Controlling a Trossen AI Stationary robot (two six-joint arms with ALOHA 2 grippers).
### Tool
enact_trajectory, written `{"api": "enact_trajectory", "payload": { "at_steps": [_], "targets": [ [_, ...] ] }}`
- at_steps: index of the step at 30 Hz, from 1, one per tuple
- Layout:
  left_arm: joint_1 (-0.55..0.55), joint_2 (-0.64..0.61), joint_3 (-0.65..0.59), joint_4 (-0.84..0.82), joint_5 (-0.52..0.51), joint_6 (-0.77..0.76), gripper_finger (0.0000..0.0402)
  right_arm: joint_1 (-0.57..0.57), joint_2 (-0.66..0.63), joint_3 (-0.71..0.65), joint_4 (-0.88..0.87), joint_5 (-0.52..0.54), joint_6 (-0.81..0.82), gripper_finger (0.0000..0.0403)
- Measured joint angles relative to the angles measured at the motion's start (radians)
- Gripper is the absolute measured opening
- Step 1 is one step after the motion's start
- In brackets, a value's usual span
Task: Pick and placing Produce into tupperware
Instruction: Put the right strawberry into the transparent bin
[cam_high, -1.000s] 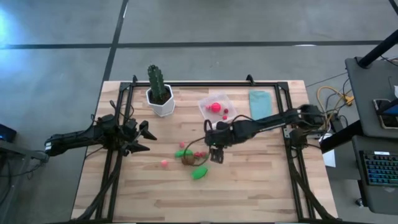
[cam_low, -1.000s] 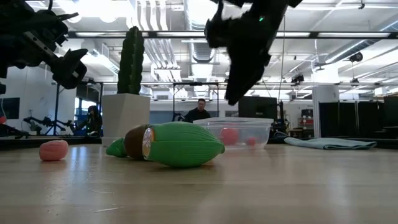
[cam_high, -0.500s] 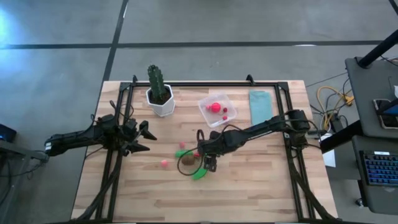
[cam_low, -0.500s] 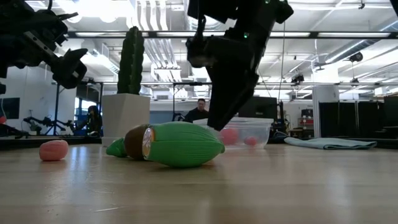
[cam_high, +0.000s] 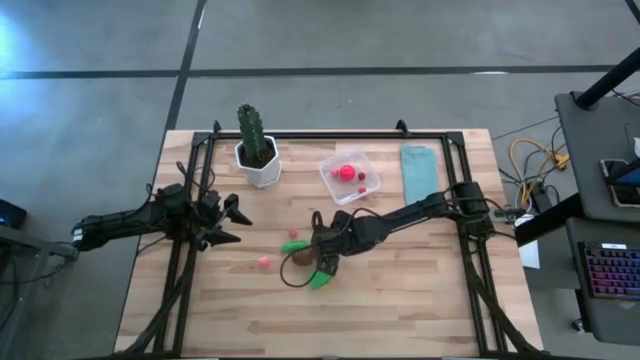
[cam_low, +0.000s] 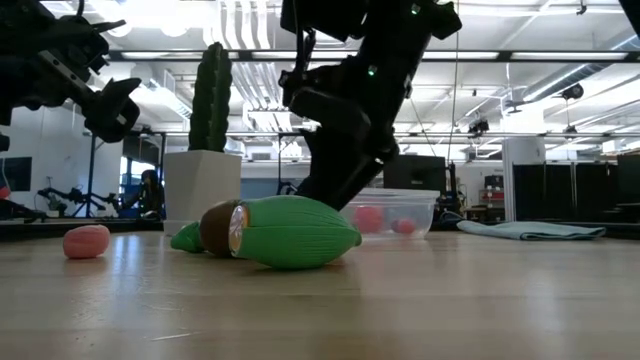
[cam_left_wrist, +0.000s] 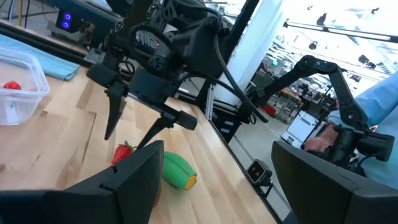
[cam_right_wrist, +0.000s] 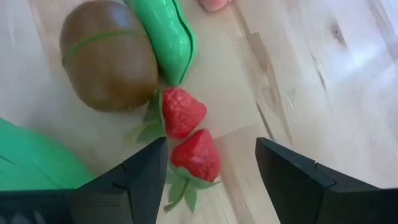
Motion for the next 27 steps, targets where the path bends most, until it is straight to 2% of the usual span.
{"api": "enact_trajectory", "payload": {
  "at_steps": [27],
  "targets": [
    [0.0, 0.0, 0.0, 0.0, 0.0, 0.0, 0.0283, 0.003, 0.034, -0.016, -0.007, 0.006, -0.105, 0.0235]
  ]
}}
